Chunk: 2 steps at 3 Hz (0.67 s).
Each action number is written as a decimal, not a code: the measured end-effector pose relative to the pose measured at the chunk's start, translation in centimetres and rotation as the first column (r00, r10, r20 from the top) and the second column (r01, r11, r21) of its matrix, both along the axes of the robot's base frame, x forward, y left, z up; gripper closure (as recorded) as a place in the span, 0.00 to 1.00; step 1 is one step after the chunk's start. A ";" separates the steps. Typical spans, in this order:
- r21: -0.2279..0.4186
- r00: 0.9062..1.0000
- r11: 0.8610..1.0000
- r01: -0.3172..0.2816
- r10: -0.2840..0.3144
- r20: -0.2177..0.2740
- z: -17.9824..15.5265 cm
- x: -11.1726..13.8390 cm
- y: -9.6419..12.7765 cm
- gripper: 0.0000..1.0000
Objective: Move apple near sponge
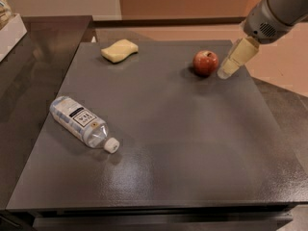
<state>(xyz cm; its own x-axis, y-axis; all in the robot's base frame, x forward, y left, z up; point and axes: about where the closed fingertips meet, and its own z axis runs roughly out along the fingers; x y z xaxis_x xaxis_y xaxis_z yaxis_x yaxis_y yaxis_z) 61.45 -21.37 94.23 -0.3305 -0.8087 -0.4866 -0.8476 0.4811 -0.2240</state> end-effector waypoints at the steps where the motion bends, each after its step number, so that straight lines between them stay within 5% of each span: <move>1: 0.042 0.999 0.999 0.021 -0.020 -0.026 -2.3 3.9 1.3 0.00; 2: 0.061 0.999 0.998 0.019 -0.016 -0.051 -3.7 5.9 2.6 0.00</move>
Offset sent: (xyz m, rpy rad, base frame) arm 0.0842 0.0386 -0.0476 0.0864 0.0736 -0.0198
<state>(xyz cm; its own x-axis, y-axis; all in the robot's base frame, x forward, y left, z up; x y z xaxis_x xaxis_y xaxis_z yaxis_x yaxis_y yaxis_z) 67.35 -18.81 90.54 -0.3699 -0.7714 -0.5177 -0.8482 0.5078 -0.1506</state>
